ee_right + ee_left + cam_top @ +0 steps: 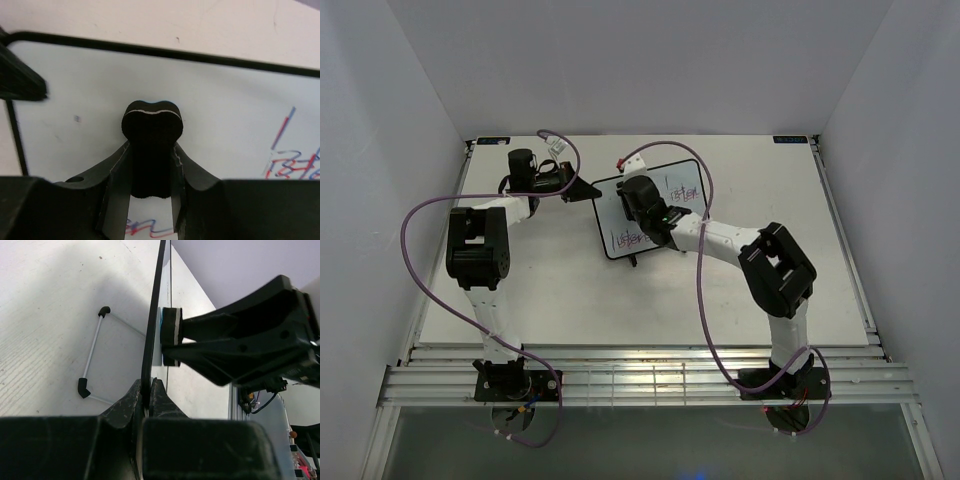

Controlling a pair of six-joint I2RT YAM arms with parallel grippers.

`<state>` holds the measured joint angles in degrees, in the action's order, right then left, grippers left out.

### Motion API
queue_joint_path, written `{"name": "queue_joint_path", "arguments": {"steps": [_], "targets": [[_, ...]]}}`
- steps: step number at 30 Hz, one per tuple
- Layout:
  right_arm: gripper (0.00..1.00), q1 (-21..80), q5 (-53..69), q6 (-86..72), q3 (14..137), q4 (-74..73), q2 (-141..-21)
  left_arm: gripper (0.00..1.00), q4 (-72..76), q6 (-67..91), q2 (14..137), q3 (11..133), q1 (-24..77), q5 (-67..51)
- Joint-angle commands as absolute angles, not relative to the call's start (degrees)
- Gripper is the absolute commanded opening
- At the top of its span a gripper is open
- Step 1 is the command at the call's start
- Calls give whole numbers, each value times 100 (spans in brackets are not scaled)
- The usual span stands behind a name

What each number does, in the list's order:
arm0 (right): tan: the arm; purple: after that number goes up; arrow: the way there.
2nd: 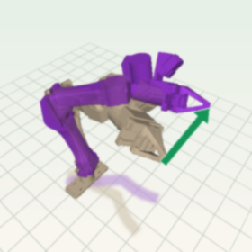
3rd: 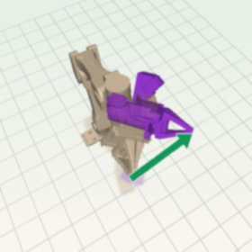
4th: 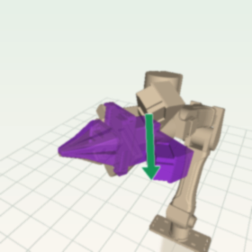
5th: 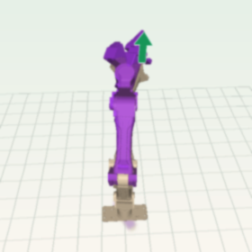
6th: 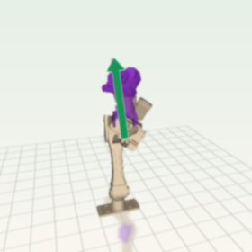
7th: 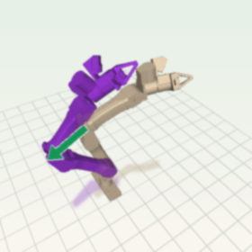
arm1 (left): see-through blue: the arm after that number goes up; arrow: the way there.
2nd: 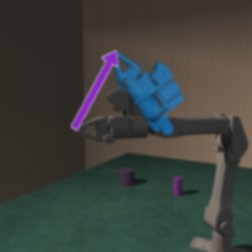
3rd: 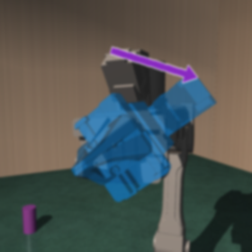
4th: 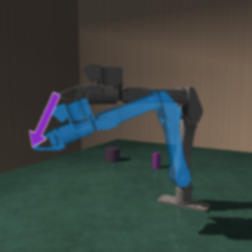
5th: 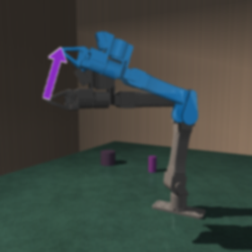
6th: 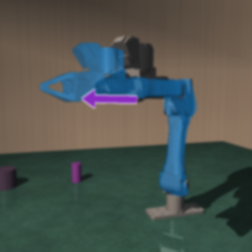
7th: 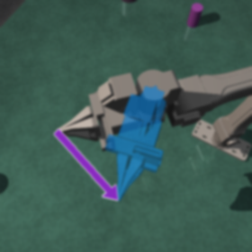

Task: Erase the whiteboard

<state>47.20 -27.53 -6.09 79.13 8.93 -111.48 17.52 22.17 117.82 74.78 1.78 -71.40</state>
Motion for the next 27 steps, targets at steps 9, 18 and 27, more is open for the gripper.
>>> {"name": "queue_joint_path", "arguments": {"steps": [9,18,27], "targets": [[8,5607,-2821,-606,8913,720,-12006,0,1819,1433,11505,7427,325,-7365],[8,5616,-3077,-949,8122,817,-11725,0,1819,1450,11479,7401,325,-7295],[8,5222,-3111,-1046,7453,993,-11294,0,1819,1424,11435,7383,325,-7312]]}}
